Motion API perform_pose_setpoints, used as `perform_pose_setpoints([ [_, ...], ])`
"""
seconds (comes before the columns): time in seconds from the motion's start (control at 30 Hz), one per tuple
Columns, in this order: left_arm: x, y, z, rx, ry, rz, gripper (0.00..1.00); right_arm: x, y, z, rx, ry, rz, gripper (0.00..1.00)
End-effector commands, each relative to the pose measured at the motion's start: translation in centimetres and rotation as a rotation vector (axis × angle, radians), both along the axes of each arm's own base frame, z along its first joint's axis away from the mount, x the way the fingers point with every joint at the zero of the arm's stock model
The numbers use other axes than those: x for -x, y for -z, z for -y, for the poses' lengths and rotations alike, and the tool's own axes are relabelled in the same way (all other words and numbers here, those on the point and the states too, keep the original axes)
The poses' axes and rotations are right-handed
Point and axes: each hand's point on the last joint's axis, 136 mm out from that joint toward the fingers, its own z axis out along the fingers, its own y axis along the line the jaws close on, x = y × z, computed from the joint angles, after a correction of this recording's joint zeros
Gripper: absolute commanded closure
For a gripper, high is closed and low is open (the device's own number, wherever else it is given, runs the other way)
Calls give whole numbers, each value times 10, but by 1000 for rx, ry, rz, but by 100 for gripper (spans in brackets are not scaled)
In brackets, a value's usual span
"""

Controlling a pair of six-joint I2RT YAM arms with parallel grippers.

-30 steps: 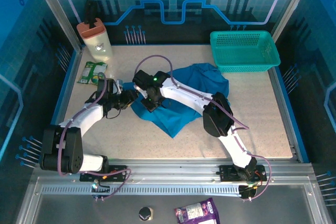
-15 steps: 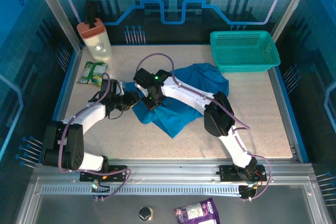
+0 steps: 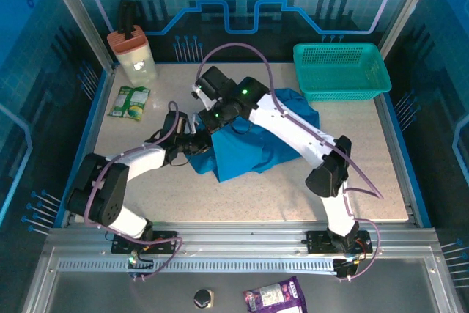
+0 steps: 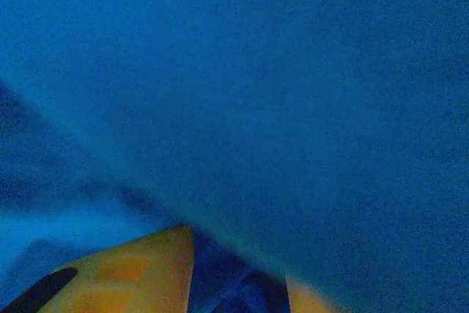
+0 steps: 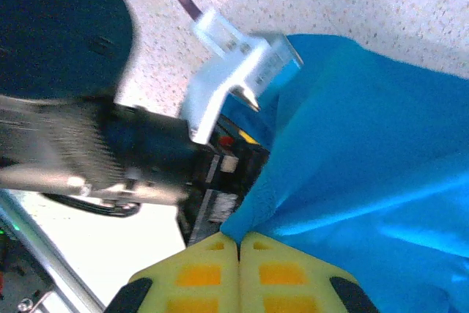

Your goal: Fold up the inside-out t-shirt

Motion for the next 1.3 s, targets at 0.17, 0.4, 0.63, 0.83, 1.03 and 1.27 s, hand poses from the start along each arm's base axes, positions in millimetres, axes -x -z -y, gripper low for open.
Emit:
perform_pose_setpoints([
  [0.17,-22,-44,61,128,142,174,56,12,-68,0,-188,8,26,100],
  [0.4,-23,-42,97,153,215,218,50,23,-110,-25,-346,-65,19,100],
  [0.63,-19,-25,135,113,335,240,43,53,-178,-37,-532,-164,70,100],
  [0.83,-12,5,166,-63,436,253,37,69,-224,-29,-654,-204,118,100],
  [1.03,-10,49,185,-326,521,232,29,92,-257,-23,-752,-275,125,100],
  [1.27,-10,100,183,-646,608,123,26,93,-256,0,-689,-232,177,100],
])
